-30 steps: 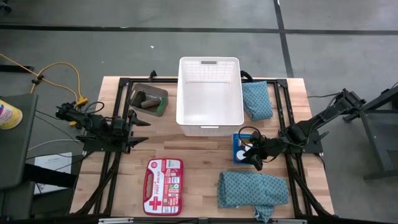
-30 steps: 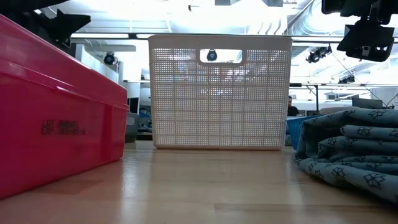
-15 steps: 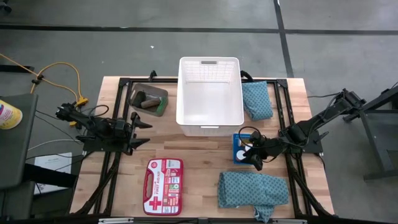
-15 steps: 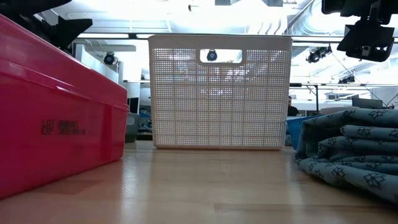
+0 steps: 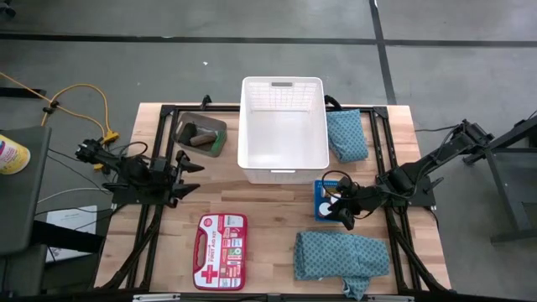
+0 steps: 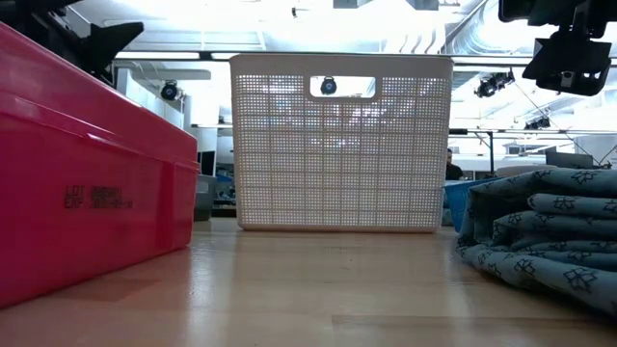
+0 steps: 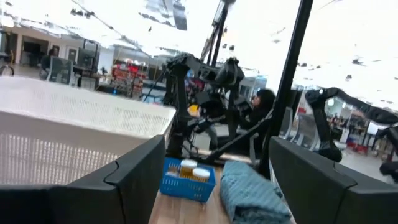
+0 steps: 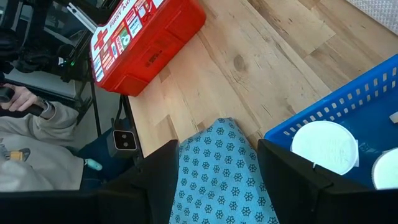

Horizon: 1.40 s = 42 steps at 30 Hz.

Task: Pick & place medical supplies in basket/bin
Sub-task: Put the bottom patient gown into the white bin

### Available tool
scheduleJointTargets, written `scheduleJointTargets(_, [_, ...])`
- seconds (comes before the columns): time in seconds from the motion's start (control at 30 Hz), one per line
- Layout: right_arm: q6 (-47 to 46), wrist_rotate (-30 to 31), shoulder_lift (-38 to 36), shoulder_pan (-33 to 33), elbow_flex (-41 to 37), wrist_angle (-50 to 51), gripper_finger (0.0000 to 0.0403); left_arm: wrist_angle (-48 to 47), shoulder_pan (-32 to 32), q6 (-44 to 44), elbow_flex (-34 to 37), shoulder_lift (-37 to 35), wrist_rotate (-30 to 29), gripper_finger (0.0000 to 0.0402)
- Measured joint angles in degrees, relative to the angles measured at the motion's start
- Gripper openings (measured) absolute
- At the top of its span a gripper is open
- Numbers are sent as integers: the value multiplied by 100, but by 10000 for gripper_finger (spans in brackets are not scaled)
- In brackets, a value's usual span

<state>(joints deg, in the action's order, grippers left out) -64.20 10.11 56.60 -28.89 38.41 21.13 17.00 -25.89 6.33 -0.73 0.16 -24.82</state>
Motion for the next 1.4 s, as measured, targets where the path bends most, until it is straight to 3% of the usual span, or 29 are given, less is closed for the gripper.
scheduleJointTargets(0.63, [0, 0, 0, -2, 0, -1, 205, -1191, 0, 123, 22, 4, 66, 281])
scheduleJointTargets(1.23, [0, 0, 0, -2, 0, 2, 205, -1548, 0, -13, 28, 7, 1663, 281])
scheduleJointTargets(1.4, [0, 0, 0, -2, -2, 2, 205, -1552, 0, -33, 28, 7, 1725, 281])
